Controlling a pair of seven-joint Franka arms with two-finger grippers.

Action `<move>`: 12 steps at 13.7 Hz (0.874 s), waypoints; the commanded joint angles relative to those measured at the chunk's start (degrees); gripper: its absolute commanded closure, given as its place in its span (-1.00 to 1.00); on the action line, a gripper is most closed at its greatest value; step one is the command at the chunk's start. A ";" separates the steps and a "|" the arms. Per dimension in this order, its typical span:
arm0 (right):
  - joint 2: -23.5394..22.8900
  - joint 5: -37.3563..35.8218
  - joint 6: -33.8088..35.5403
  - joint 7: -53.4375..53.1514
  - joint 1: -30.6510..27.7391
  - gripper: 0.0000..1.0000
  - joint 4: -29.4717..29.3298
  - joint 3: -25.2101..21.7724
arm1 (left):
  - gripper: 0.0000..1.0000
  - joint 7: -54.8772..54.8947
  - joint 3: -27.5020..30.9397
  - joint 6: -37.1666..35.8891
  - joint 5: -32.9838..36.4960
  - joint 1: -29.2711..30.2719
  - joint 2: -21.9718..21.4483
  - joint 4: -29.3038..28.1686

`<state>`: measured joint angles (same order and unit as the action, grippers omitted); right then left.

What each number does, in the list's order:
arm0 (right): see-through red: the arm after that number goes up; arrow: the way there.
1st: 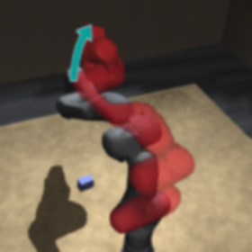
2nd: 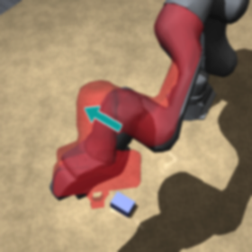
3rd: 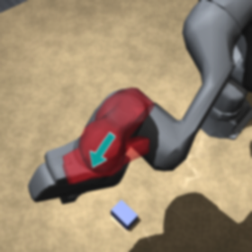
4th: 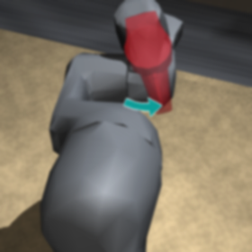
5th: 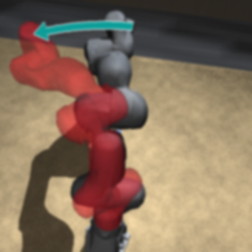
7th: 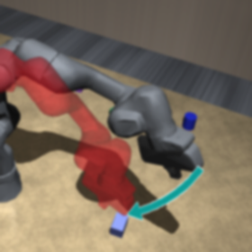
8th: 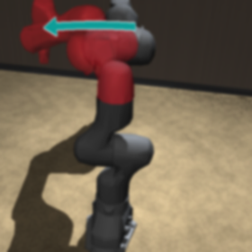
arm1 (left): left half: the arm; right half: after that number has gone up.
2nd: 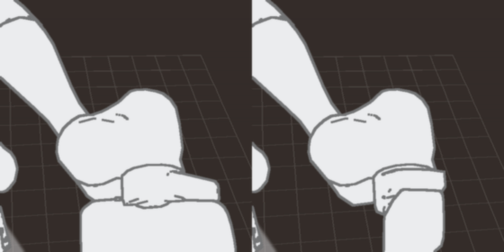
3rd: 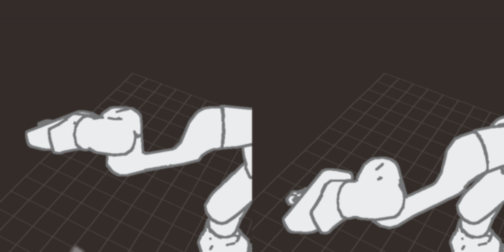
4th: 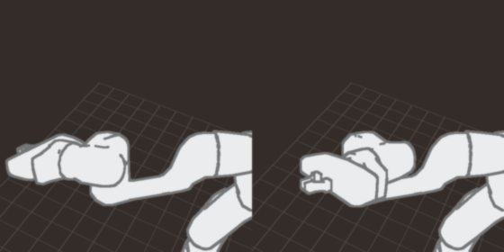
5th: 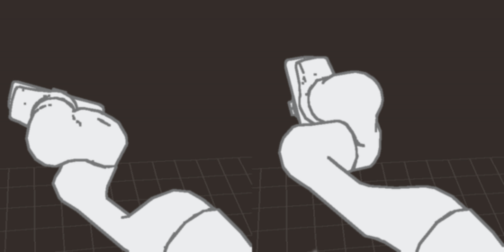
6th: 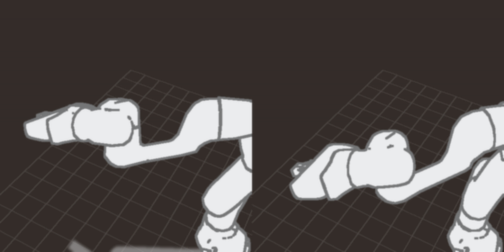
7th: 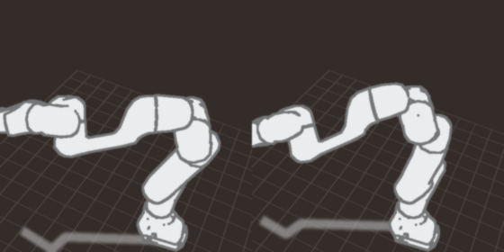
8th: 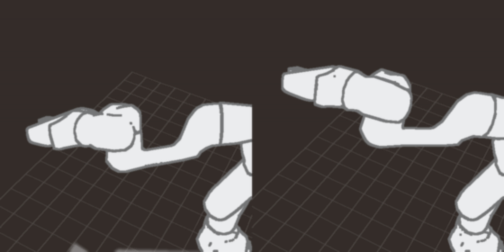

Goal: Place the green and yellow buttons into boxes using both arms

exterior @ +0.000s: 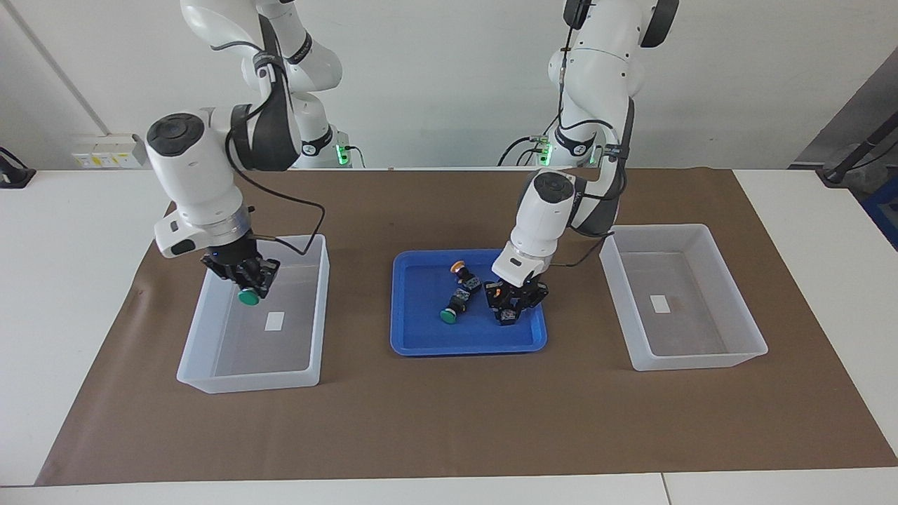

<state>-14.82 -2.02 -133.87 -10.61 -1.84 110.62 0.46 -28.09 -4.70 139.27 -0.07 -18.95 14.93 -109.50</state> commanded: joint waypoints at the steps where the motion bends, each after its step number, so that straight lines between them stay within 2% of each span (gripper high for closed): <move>1: -0.29 1.32 -5.42 0.68 -0.35 1.00 4.85 0.50 | 1.00 -0.56 -0.23 -2.78 1.39 4.52 -4.29 -0.98; 2: -0.38 1.32 -6.91 0.77 -0.44 0.94 5.65 0.50 | 1.00 -0.48 -0.14 -2.69 1.39 5.49 -4.64 -0.71; 3: -0.47 1.32 -7.36 0.77 -0.44 0.66 5.74 0.50 | 1.00 0.22 -0.05 -2.78 1.48 6.11 -4.64 0.16; 4: -0.56 1.32 -7.37 0.77 -0.44 -0.23 5.74 0.50 | 1.00 0.92 0.04 -2.69 1.48 6.99 -4.47 0.78; 5: -0.56 1.32 -7.19 0.77 -0.44 -0.99 5.57 0.50 | 1.00 2.15 0.04 -2.08 1.57 8.21 -4.38 0.70; 8: 1.36 1.32 -4.57 0.42 0.61 -1.00 2.94 0.76 | 1.00 9.96 -0.05 -0.94 1.57 13.13 -4.38 0.08; 12: 2.87 1.32 10.36 -3.34 5.96 -1.00 -8.82 0.77 | 1.00 18.83 -0.14 2.93 1.48 21.48 -3.94 -0.44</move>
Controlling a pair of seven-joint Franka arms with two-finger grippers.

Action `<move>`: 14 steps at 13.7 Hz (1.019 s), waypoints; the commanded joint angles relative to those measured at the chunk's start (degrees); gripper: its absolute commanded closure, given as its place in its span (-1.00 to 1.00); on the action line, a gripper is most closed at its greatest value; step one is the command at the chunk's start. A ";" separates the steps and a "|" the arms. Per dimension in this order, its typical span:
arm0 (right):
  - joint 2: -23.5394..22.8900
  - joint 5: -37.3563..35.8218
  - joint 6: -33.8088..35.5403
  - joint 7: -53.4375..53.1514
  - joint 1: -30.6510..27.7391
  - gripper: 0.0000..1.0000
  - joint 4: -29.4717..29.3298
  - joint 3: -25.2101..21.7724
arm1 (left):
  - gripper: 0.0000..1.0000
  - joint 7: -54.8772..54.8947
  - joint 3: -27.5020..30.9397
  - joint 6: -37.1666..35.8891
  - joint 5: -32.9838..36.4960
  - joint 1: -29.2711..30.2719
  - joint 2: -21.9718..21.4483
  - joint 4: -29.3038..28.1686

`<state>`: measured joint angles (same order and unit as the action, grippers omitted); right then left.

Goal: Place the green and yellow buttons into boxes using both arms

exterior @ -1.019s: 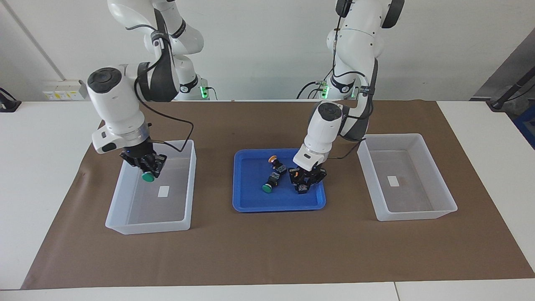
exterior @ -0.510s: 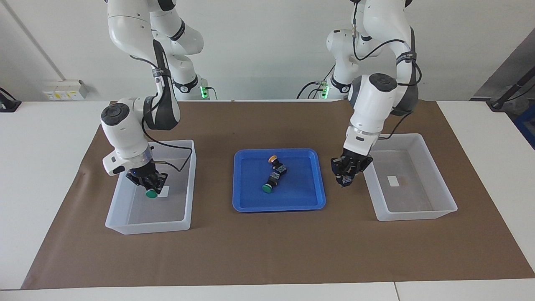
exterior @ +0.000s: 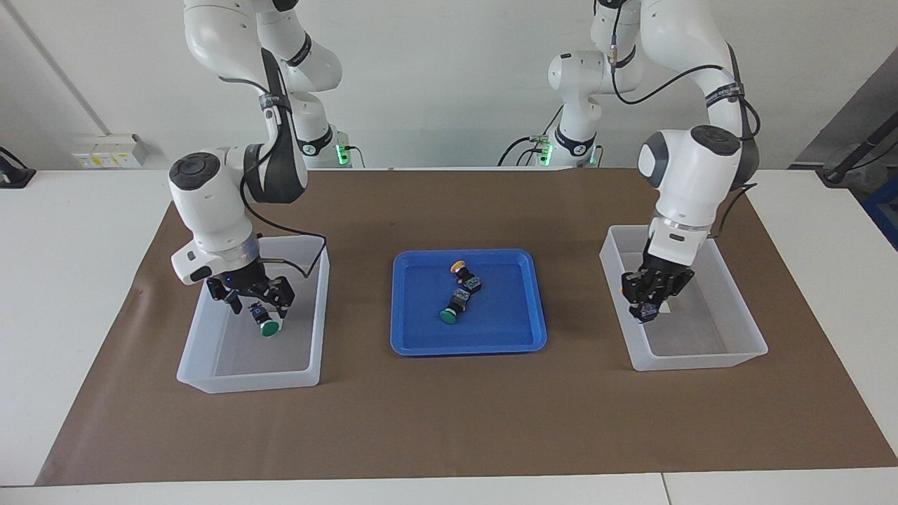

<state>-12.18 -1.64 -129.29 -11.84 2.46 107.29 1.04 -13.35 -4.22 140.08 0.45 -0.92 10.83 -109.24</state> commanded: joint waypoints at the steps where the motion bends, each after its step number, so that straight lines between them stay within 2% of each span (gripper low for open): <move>1: 0.14 1.03 7.20 -3.70 2.80 -1.00 -7.51 0.19 | 1.00 7.60 -0.61 2.56 0.95 5.30 0.24 -1.49; 5: -0.64 2.60 6.26 -11.60 12.19 -1.00 -8.94 0.62 | 1.00 14.13 -0.61 7.56 0.95 10.40 4.01 -2.73; 8: -4.50 3.23 -2.16 -29.84 20.02 -1.00 -8.94 0.63 | 1.00 15.19 -0.61 13.80 0.95 11.64 5.08 -8.52; 9: -5.82 3.31 -4.11 -34.69 21.61 -1.00 -8.94 0.63 | 0.94 15.19 -0.61 13.99 0.95 11.47 5.08 -9.58; 10: -7.40 3.49 -6.13 -39.44 23.02 -1.00 -8.94 0.63 | 0.39 15.10 -0.61 13.29 0.95 11.21 4.90 -9.68; 12: -10.39 4.71 -10.35 -45.70 25.13 -1.00 -8.94 0.71 | -0.99 15.02 -0.61 13.20 0.95 10.94 4.90 -9.41; 14: -13.03 5.95 -12.46 -46.25 26.80 -1.00 -8.94 0.63 | -1.00 14.93 -0.61 13.11 0.95 10.68 4.38 -8.80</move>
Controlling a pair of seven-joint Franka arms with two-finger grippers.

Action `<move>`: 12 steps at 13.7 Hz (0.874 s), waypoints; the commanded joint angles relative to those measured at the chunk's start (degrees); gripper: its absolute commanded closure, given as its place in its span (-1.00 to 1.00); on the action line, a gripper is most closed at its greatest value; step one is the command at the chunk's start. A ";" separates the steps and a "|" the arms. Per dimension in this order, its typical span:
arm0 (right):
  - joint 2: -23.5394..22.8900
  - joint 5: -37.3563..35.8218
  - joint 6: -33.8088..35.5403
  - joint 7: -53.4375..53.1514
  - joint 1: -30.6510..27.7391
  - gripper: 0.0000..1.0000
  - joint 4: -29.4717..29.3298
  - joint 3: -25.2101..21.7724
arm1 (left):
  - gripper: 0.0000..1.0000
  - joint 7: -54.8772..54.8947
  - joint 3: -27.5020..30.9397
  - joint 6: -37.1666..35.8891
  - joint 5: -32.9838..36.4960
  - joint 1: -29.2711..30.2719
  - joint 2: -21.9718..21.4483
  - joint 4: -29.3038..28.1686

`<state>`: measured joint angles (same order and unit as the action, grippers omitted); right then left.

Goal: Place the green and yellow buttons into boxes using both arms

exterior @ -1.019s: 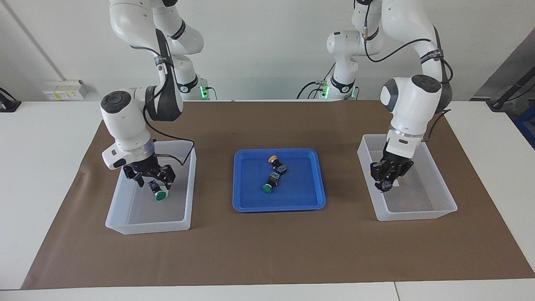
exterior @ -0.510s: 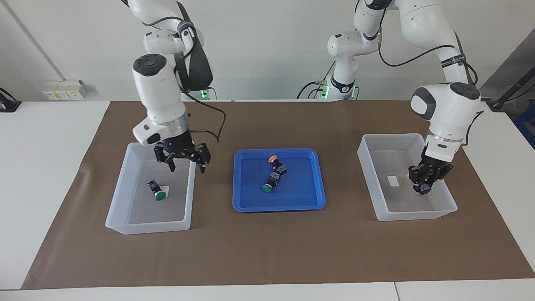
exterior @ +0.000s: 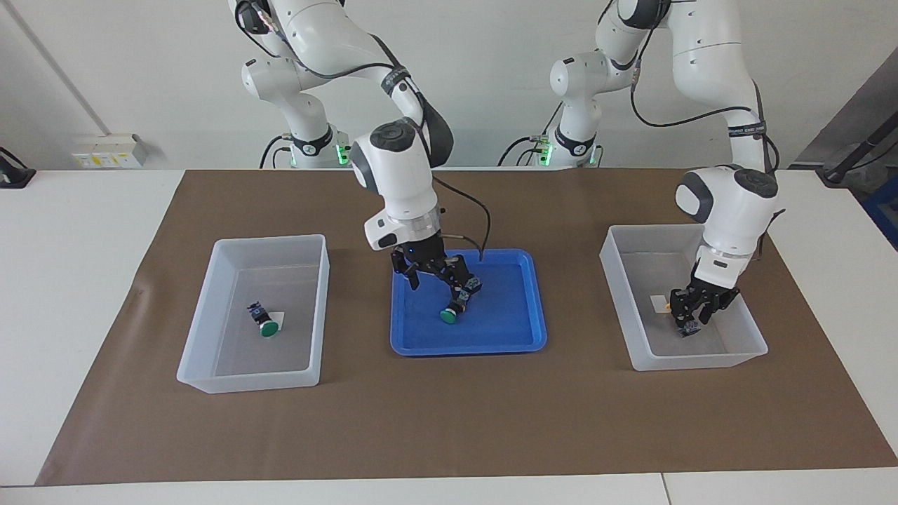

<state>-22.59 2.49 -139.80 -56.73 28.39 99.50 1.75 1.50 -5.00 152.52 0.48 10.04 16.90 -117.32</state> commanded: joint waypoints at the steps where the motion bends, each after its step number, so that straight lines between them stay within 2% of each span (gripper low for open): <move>1: -4.29 1.73 -2.92 -1.11 1.92 -1.00 -1.15 -0.08 | -1.00 0.08 0.16 0.07 0.93 -0.72 -2.65 -0.54; 3: -6.59 1.72 -5.82 -1.02 2.90 -1.00 -0.54 -0.08 | -1.00 -0.18 -0.01 -5.45 0.93 -1.16 -5.46 0.42; 8: -7.82 1.46 -6.80 -0.40 2.99 -1.00 0.34 -0.08 | -1.00 -4.03 -0.01 -17.85 0.93 -5.98 -11.88 1.57; 9: -7.82 1.46 -6.98 -0.40 2.90 -0.82 0.78 -0.08 | -1.00 -5.96 -0.01 -19.70 0.93 -7.30 -12.85 1.57; 11: -7.82 1.46 -7.85 -0.58 3.16 -0.31 2.44 -0.08 | -1.00 -11.23 -0.01 -22.52 0.93 -11.07 -13.73 1.57; 12: -7.82 1.46 -8.81 -0.58 3.25 0.11 3.58 -0.08 | -1.00 -14.30 -0.01 -22.70 0.93 -13.09 -13.91 1.13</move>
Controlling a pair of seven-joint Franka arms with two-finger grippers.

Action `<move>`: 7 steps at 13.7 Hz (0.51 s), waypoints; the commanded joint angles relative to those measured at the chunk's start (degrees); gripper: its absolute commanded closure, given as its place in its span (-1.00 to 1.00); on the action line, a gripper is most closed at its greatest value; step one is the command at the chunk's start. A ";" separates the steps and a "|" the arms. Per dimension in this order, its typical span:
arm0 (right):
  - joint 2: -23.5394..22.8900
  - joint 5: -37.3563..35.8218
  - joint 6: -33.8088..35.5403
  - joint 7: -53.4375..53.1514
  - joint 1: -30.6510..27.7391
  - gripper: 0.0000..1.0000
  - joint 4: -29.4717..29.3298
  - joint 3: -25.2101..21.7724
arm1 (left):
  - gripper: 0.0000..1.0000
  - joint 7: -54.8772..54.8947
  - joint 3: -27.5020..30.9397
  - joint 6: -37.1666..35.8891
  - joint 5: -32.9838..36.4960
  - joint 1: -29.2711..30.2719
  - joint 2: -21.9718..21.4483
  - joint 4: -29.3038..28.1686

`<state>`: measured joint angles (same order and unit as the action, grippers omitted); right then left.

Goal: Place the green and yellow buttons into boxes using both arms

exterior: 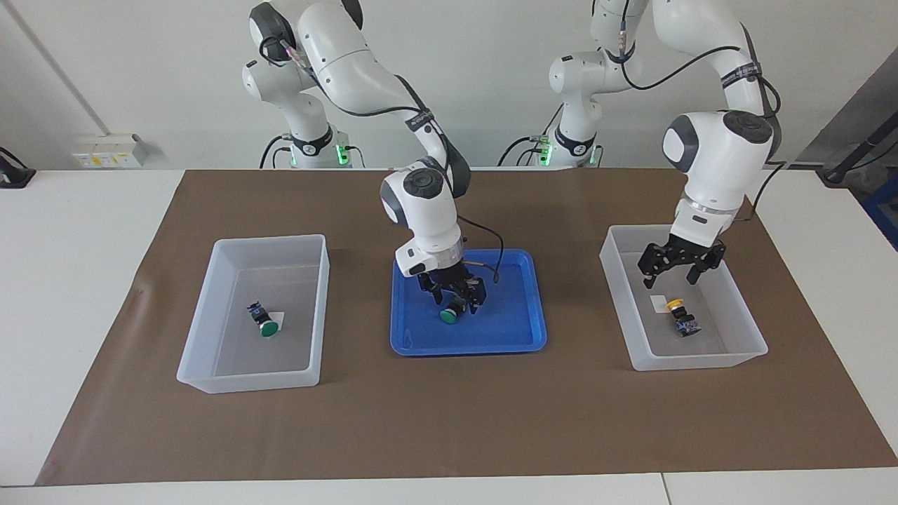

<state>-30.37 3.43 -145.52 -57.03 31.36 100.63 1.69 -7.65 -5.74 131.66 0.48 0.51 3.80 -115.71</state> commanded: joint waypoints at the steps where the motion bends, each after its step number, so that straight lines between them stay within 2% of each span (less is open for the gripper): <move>1: 0.04 0.61 -2.49 -1.06 0.28 0.99 2.55 -0.02 | -1.00 -8.75 0.73 -1.58 0.93 -5.50 -1.25 -1.18; 5: 2.23 0.70 0.92 -0.98 -1.47 1.00 1.33 -0.20 | -1.00 -25.27 0.64 -0.27 0.93 -12.98 -3.54 -6.27; 7: 8.10 0.70 8.37 0.33 -4.36 1.00 1.15 -0.29 | -1.00 -27.85 0.64 0.44 0.93 -16.14 -3.63 -6.98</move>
<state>-28.39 3.47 -143.35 -57.27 29.84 101.11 1.02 -32.38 -6.05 130.89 0.48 -12.92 2.71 -119.66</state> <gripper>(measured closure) 0.568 0.000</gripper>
